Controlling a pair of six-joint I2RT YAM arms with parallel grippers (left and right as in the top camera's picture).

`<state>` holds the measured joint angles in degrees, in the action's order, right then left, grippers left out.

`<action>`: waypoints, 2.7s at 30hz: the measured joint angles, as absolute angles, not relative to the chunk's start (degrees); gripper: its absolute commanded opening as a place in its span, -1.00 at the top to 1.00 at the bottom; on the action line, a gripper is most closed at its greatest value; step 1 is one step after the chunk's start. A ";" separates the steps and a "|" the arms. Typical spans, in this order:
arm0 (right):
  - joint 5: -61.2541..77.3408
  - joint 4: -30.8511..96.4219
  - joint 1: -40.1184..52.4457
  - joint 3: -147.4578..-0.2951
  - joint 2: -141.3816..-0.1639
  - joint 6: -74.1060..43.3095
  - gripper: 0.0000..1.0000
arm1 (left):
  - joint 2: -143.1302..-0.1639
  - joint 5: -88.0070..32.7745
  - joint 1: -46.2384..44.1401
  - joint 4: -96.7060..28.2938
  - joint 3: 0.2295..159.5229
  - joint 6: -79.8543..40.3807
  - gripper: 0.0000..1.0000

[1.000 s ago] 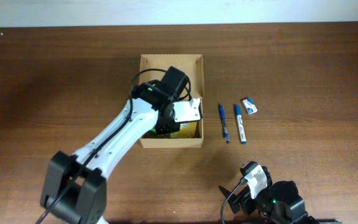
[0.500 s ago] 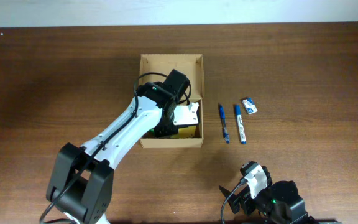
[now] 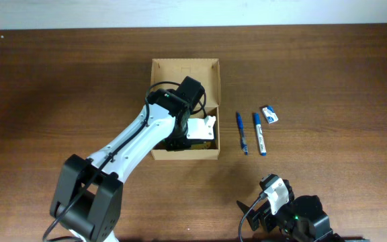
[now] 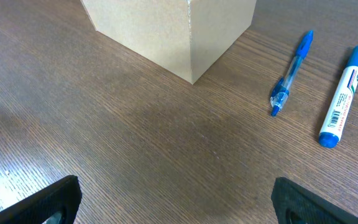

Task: Pack container
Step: 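Carry the red stapler into the box beside the tape roll, then lower the stapler into the box and open the left gripper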

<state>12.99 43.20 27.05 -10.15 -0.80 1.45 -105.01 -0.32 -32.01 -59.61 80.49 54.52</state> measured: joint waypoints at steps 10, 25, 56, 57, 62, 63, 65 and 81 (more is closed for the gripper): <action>13.02 43.20 27.05 -10.15 -0.80 1.48 -0.98 | -105.01 -0.69 -29.76 -59.31 80.49 60.49 0.97; 12.99 43.20 27.05 -10.15 -0.80 1.45 -0.98 | -105.01 -3.16 -28.80 -58.96 80.49 65.25 0.97; 12.99 43.20 27.05 -10.15 -0.80 1.50 -0.98 | -108.64 -6.90 -28.80 -57.63 80.49 66.00 -0.01; 12.99 43.18 27.05 -10.15 -0.80 1.48 -0.98 | -108.64 -6.90 -28.80 -57.60 80.49 66.00 -0.01; 12.99 43.20 27.05 -10.15 -0.80 1.48 -0.98 | -108.64 -6.92 -28.80 -57.63 80.49 66.00 -0.02; 13.02 43.20 27.05 -10.15 -0.80 1.45 -0.98 | -108.64 -6.92 -28.80 -57.60 80.49 66.00 -0.01; 12.99 43.18 27.05 -10.15 -0.80 1.45 -0.98 | -108.64 -6.92 -28.80 -57.60 80.49 66.00 -0.01; 12.99 43.18 27.05 -10.15 -0.80 1.48 -0.98 | -108.66 -6.42 -28.80 -60.88 91.42 63.11 -0.52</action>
<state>12.99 43.18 27.05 -10.15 -0.80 1.48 -108.66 -6.42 -28.80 -60.88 91.42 63.11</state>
